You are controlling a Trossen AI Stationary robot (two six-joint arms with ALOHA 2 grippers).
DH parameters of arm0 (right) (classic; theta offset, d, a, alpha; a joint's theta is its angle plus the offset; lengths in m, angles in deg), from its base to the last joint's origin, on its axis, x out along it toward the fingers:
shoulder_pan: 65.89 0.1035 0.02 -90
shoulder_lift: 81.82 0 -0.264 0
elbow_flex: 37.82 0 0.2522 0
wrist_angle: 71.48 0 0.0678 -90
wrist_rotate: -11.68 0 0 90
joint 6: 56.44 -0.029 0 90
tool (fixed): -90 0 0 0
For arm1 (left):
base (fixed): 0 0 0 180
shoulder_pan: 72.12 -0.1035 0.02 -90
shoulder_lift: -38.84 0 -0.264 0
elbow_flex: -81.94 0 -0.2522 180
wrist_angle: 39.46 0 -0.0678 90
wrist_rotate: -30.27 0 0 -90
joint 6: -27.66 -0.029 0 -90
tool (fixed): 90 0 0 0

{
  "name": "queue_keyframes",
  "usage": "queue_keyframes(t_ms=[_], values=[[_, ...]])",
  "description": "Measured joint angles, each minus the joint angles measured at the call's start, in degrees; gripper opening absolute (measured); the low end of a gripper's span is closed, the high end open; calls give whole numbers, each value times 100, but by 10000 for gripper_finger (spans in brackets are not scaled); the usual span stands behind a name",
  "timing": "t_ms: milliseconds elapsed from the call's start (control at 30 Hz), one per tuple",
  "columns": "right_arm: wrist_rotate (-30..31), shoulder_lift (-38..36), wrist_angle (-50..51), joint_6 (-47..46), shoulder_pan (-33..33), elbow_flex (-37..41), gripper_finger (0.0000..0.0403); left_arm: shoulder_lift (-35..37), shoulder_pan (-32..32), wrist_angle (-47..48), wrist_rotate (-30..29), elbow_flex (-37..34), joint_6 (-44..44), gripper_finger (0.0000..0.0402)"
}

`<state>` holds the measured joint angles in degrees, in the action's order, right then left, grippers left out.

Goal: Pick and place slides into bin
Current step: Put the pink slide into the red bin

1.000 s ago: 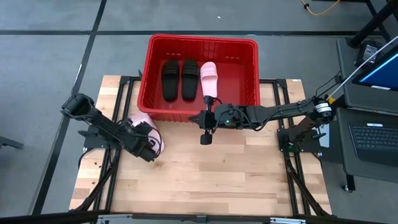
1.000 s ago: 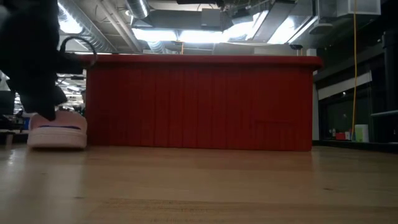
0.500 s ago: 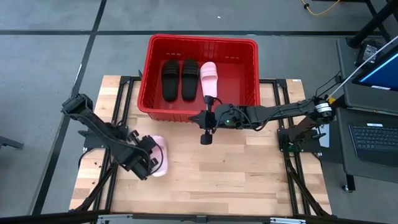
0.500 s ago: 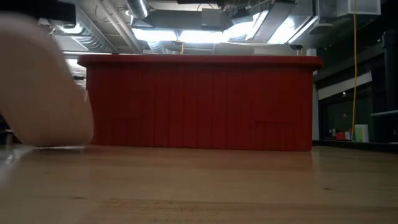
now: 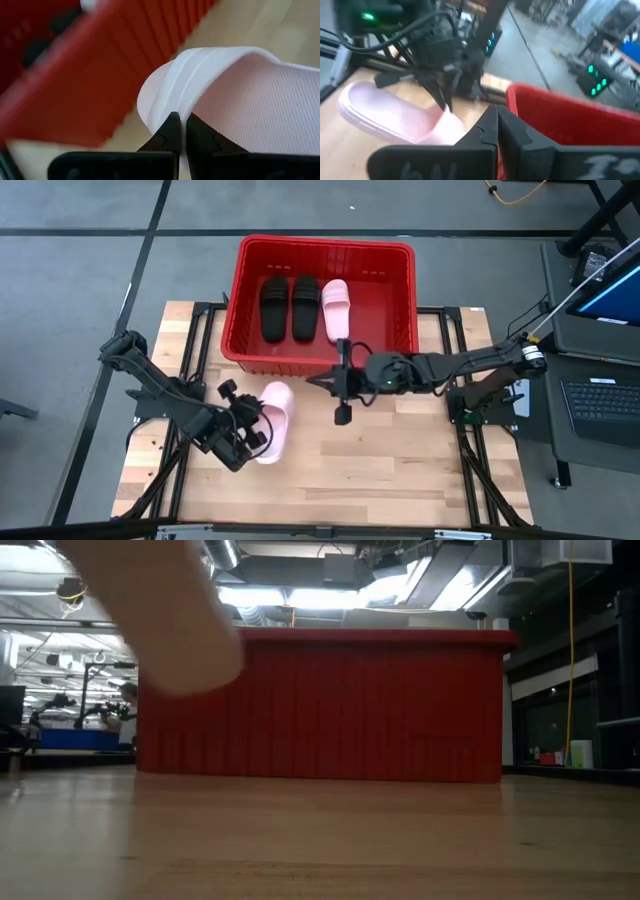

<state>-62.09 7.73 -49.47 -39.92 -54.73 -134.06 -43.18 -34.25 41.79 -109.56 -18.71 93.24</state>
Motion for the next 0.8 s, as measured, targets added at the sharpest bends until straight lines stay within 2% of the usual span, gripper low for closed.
queue_keyframes(t_ms=[200,267,367,467,600,700,800], values=[[-2,-12,-33,158,179,-273,5,0,-230,-306,-1465,600,-1741,3],[0,-12,-126,157,217,-300,5,0,-366,-466,-1751,725,-2401,3],[54,-12,-256,151,264,-299,5,0,-595,-790,-1798,873,-3266,3],[343,-26,-451,-187,273,-302,5,0,-779,-1228,-1797,942,-4112,3],[425,-25,-412,-548,268,-306,8,0,-948,-1930,-1805,948,-5432,3],[436,-25,-423,-704,358,-372,21,0,-1062,-2385,-1816,948,-6298,3],[727,-24,-406,-744,489,-391,39,1,-1151,-2739,-1837,948,-6996,3]])
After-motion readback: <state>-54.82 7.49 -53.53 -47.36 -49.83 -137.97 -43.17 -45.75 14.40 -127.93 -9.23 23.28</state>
